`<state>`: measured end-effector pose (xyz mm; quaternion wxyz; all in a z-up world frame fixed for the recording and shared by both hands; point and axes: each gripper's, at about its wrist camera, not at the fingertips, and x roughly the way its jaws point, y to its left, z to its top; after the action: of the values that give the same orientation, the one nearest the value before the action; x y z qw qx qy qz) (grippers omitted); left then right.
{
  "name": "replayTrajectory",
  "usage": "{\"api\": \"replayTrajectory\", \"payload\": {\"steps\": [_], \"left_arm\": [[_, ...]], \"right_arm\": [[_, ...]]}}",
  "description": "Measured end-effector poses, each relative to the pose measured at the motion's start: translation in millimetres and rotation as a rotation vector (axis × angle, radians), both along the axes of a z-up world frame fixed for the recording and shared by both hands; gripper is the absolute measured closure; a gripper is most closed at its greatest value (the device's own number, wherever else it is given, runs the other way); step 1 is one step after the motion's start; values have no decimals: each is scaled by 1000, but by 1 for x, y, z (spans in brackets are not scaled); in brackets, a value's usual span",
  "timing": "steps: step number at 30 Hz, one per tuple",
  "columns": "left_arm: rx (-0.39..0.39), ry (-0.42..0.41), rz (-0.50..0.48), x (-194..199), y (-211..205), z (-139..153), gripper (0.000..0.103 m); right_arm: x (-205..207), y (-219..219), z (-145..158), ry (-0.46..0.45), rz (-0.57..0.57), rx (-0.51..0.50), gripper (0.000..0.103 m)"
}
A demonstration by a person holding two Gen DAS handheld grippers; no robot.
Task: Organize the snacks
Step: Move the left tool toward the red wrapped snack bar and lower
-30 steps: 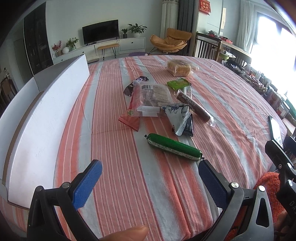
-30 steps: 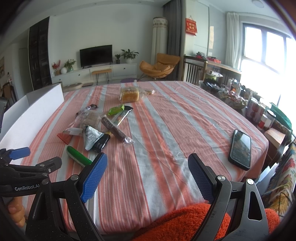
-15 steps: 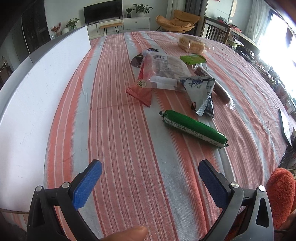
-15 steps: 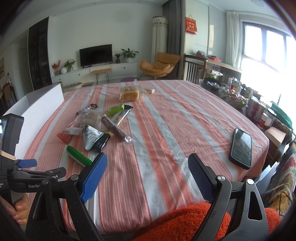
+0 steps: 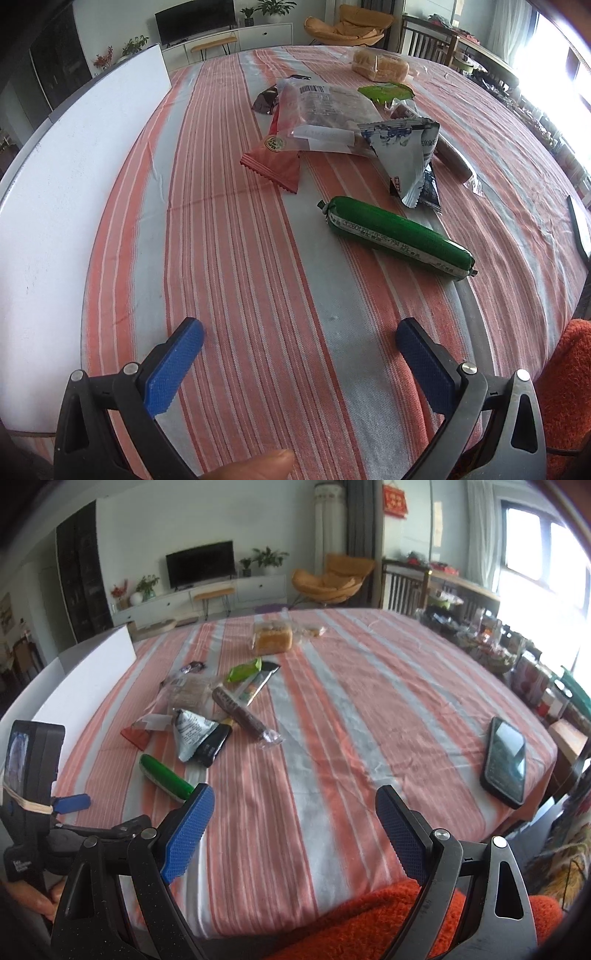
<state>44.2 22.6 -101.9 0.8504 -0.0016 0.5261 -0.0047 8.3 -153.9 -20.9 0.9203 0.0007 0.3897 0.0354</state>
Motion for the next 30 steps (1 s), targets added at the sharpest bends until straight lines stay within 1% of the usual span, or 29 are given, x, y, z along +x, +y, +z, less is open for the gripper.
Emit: {"api": "replayTrajectory", "payload": {"steps": [3, 5, 9, 12, 14, 16, 18, 23, 25, 29, 30], "left_arm": [[2, 4, 6, 2, -1, 0, 0], [2, 11, 7, 2, -1, 1, 0], [3, 21, 7, 3, -1, 0, 0], [3, 30, 4, 4, -1, 0, 0], [3, 27, 2, 4, -1, 0, 0], [3, 24, 5, 4, -1, 0, 0], [2, 25, 8, 5, -1, 0, 0], [2, 38, 4, 6, -1, 0, 0], [1, 42, 2, 7, -1, 0, 0], [-6, 71, -16, 11, -1, 1, 0], [-20, 77, -25, 12, -1, 2, 0]], "right_arm": [[24, 9, 2, 64, 7, -18, 12], [36, 11, 2, 54, 4, -7, 12], [50, 14, -11, 24, -45, -33, 12], [43, 6, -23, 23, -93, -38, 12], [39, 0, -30, 70, -127, -7, 12], [34, -4, -23, 57, -142, 27, 12], [28, -2, -21, 51, -156, 18, 12], [24, 12, -23, 89, -148, -22, 12], [23, 15, -26, 108, -149, -22, 12], [19, 10, -28, 136, -181, 23, 12], [20, 7, -28, 140, -190, 42, 12]]}}
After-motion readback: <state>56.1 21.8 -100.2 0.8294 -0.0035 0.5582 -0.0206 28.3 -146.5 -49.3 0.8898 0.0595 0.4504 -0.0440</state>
